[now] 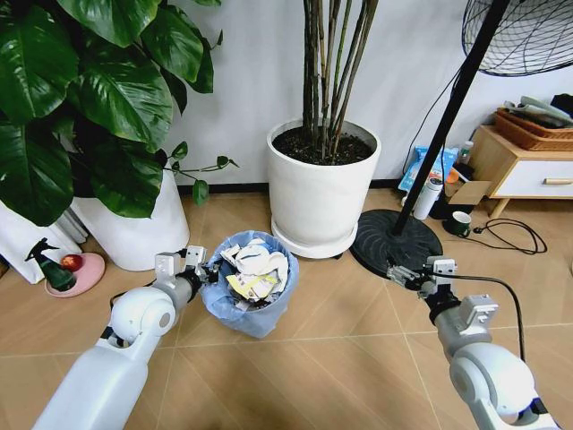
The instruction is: Pick up the trash bin and place the garbage on the floor into it.
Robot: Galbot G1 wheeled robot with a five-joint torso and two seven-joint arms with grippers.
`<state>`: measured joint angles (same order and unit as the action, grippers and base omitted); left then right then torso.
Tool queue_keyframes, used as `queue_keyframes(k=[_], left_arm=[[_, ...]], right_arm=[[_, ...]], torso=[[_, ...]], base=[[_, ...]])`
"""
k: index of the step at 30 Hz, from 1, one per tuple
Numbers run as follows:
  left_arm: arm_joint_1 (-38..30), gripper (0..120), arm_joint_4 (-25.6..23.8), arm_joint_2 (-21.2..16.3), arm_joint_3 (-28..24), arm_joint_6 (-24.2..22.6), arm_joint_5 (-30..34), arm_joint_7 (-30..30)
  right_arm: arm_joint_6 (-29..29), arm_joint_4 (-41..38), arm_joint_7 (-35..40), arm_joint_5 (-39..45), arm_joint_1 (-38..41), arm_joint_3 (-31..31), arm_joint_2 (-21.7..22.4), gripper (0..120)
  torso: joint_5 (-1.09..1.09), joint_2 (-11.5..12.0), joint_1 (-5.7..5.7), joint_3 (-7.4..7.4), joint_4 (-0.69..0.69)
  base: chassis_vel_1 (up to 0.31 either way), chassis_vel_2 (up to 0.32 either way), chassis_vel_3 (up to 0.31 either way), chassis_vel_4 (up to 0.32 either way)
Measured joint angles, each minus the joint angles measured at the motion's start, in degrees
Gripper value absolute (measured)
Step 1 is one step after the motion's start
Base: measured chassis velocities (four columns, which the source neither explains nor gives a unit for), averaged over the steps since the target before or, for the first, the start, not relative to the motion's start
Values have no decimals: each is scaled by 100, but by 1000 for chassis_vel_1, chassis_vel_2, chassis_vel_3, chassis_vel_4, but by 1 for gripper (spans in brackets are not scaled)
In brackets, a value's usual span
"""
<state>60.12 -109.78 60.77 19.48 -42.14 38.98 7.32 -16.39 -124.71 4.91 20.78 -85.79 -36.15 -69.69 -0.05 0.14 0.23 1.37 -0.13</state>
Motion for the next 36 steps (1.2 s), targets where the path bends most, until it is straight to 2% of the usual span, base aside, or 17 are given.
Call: queue_keyframes(k=[23, 36], left_arm=[[41, 0, -53, 62, -31, 0, -28, 0], [85, 0, -77, 126, -31, 0, -74, -3]], right_arm=[[68, -138, 12, -76, -231, 14, -34, 100], [69, -244, 13, -143, -370, 60, -64, 100]], torso=[[0, 1, 1, 1, 0], [0, 1, 0, 0, 0]], base=[[0, 0, 0, 0], [96, -111, -106, 97]])
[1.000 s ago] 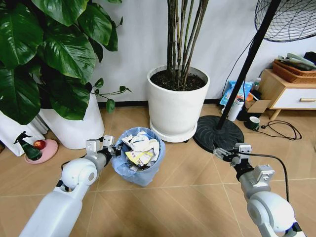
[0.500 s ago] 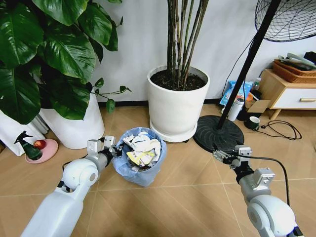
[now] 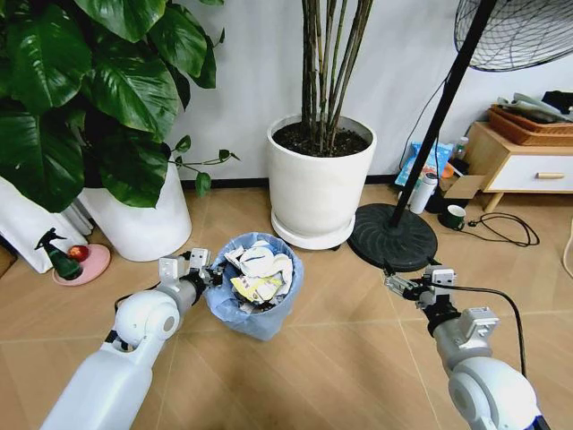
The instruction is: Pick up the trash bin and place the garbage on the floor into it.
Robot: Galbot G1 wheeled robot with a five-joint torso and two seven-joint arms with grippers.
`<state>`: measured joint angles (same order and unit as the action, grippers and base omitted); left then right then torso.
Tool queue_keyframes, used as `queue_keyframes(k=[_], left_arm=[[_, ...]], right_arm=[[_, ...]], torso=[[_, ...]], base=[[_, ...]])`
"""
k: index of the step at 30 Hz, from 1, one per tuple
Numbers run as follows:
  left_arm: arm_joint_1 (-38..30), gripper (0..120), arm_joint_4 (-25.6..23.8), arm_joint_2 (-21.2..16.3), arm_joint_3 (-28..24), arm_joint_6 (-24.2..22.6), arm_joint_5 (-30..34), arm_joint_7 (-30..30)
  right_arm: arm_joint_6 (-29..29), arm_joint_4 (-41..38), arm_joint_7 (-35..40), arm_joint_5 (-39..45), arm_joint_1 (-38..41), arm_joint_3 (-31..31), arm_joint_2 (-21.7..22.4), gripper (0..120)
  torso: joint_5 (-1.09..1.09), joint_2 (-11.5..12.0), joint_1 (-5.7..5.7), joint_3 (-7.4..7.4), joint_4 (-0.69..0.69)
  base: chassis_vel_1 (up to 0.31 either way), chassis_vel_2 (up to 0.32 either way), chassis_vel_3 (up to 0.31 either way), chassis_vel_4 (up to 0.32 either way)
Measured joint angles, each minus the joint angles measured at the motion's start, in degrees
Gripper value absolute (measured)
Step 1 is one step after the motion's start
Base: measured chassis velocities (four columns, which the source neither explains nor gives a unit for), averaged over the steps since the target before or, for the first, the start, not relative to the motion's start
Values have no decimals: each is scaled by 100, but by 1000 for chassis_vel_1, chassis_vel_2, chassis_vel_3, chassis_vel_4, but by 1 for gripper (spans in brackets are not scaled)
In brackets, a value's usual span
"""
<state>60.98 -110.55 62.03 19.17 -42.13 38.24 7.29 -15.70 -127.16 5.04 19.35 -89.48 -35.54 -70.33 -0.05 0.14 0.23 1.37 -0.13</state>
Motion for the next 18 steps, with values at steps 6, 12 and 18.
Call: queue_keyframes(k=[6, 12, 18], left_arm=[[42, 0, -44, 35, 34, 0, -15, 2], [48, 0, -99, -34, 123, 0, 31, 8], [48, 0, -168, -108, 166, 0, 113, 13]], right_arm=[[2, -59, 0, -40, -75, 43, -2, 100], [2, -97, 22, -117, -93, 113, -33, 100], [14, -115, 26, -183, -106, 90, -86, 100]], torso=[[-2, 0, 0, 0, 0], [1, 0, 0, 0, 1], [0, 0, 0, 0, 0]], base=[[103, -116, -108, 101], [107, -110, -110, 122], [116, -118, -134, 121]])
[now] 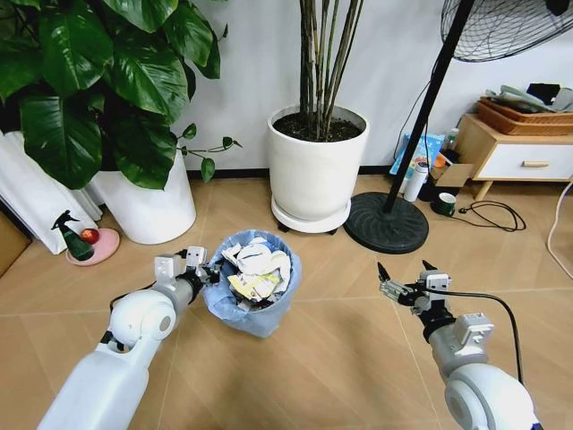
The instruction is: Pick up the trash bin and place the garbage on the floor into it.
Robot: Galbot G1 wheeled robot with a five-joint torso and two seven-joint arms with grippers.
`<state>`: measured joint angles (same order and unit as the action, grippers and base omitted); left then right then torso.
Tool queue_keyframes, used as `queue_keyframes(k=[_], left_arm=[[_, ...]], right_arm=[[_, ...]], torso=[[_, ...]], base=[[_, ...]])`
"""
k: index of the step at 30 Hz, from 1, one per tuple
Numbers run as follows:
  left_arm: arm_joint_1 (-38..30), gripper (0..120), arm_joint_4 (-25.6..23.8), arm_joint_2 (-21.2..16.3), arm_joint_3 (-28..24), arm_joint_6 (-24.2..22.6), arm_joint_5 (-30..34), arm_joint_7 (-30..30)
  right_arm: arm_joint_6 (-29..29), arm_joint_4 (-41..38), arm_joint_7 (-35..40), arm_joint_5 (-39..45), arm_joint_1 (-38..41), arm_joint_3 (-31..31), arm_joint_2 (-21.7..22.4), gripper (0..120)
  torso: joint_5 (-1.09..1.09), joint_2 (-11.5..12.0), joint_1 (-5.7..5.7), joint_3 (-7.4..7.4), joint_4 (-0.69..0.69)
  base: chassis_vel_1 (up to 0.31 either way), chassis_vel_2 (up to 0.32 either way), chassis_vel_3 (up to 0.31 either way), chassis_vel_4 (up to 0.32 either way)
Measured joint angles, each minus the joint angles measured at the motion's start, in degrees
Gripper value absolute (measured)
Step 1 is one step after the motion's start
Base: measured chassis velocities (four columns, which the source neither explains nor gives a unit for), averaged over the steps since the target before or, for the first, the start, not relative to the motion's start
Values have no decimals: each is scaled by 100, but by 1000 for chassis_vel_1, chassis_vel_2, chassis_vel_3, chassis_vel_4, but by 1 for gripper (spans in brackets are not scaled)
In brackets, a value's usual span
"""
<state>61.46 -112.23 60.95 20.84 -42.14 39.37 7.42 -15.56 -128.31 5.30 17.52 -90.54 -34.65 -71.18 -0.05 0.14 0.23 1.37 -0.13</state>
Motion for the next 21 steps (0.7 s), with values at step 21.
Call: queue_keyframes(k=[21], left_arm=[[123, 0, -63, -16, -33, 0, -2, -2]], right_arm=[[232, 79, -77, -336, -137, 26, -114, 100]], torso=[[0, 0, 0, 0, 0]], base=[[162, -99, -163, 98]])
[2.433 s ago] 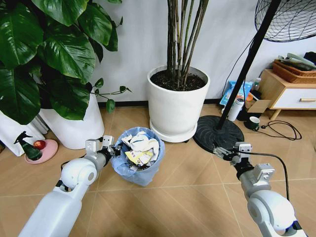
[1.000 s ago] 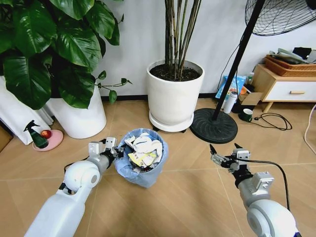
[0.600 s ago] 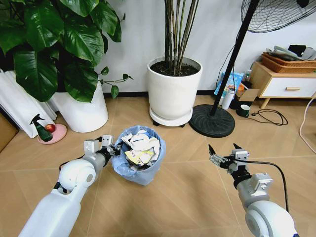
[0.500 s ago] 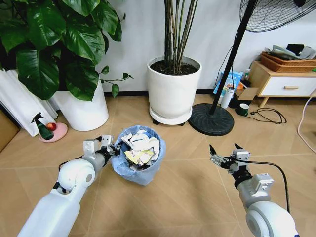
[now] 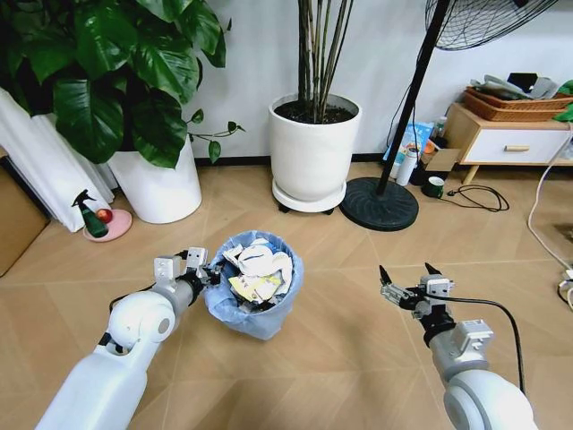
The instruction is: Pick up the trash bin and place the garbage on the floor into it.
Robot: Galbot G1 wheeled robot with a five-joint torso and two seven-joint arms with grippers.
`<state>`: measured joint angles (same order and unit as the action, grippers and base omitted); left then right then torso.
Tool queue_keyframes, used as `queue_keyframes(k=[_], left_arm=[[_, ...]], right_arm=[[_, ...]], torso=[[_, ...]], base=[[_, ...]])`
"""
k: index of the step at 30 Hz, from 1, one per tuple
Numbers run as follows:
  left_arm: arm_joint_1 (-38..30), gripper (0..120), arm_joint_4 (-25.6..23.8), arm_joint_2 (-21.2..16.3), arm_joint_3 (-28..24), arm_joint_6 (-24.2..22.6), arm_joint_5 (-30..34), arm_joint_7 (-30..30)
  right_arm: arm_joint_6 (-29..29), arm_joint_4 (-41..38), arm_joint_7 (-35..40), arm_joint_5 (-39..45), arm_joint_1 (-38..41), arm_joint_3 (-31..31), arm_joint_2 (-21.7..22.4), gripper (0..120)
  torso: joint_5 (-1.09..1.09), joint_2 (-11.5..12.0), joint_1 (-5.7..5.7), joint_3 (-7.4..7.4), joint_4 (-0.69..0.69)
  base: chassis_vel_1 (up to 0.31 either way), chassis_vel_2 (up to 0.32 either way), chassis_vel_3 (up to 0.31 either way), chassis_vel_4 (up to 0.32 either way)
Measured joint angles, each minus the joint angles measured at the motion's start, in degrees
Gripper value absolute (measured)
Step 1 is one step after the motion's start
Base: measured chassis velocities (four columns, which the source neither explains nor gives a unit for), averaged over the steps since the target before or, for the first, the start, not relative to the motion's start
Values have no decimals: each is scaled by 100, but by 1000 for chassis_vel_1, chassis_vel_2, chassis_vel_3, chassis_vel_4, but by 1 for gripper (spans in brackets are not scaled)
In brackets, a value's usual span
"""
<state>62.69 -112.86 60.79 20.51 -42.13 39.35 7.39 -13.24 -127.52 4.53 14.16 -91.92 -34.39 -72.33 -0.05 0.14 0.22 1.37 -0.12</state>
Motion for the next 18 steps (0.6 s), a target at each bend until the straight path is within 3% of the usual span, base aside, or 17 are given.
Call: queue_keyframes(k=[18], left_arm=[[-49, 0, 31, 28, 8, 0, -8, -6]], right_arm=[[6, 29, 24, 10, 21, 27, 6, 100]], torso=[[1, 0, 1, 1, 0]], base=[[243, 67, -243, -75]])
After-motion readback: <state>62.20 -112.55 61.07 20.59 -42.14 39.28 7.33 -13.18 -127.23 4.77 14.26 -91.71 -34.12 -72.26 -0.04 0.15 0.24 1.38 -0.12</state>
